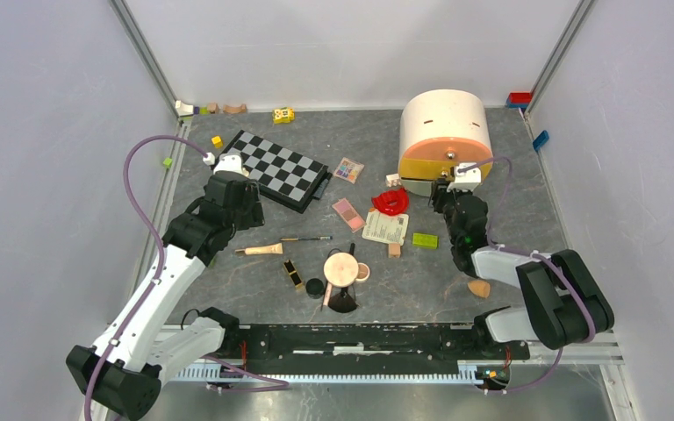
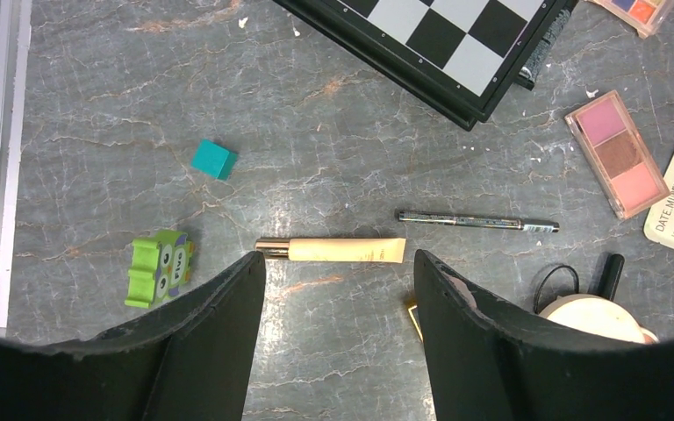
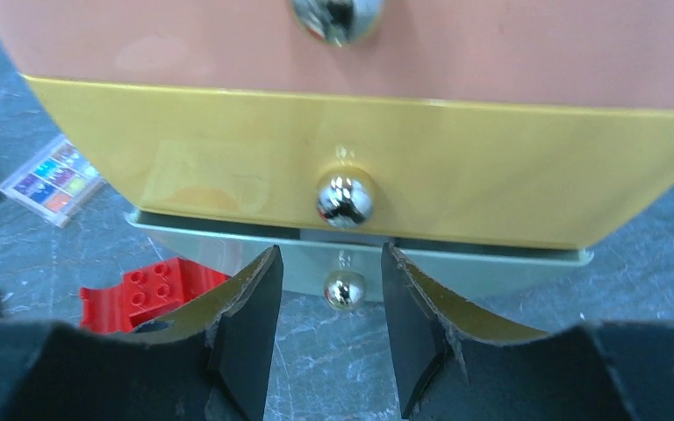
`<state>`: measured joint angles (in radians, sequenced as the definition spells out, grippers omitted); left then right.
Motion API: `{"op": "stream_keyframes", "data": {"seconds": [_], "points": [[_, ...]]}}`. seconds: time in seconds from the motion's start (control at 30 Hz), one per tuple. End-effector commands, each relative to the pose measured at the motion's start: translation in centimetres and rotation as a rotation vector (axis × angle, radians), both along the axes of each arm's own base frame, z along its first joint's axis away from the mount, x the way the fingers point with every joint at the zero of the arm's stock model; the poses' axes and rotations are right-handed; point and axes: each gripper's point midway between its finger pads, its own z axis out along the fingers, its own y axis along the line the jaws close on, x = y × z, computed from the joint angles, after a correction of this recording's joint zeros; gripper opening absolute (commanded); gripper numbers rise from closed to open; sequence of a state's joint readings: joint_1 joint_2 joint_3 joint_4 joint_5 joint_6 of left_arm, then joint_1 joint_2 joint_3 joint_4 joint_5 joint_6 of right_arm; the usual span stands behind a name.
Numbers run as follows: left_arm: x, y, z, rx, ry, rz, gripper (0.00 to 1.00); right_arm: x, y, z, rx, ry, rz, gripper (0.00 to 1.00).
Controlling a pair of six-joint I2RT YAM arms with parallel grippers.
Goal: Organize the makeup
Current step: Close the drawer in the storage box, then open the drawer in the storage box.
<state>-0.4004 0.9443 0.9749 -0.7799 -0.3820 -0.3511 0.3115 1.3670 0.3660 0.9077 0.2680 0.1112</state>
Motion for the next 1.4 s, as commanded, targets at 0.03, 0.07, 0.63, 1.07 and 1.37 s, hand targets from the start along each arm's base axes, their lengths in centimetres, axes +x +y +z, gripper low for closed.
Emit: {"op": "stream_keyframes", "data": {"seconds": [0.03, 0.07, 0.63, 1.07, 1.37], "points": [[0.5, -0.2, 0.9, 0.007, -0.043, -0.035, 0.69, 0.4, -1.2, -2.7, 0.017, 0.105, -0.084, 0.47], [0.5, -0.2, 0.9, 0.007, -0.043, -0.036, 0.69, 0.7, -1.1, -3.1, 0.018, 0.118, -0.08, 0.43], [0.7, -0.1, 0.7, 0.006, -0.039, -0.035, 0.69, 4.3, -0.2, -2.8, 0.046, 0.08, -0.005, 0.0], [0.6, -0.2, 1.0, -0.01, -0.047, -0.041, 0.68, -1.2, -1.8, 0.4, 0.087, 0.029, -0.023, 0.44], [0.4, -0.1, 1.2, -0.014, -0.056, -0.04, 0.68, 1.4, 0.0, 2.4, 0.105, 0.082, 0.042, 0.6]]}}
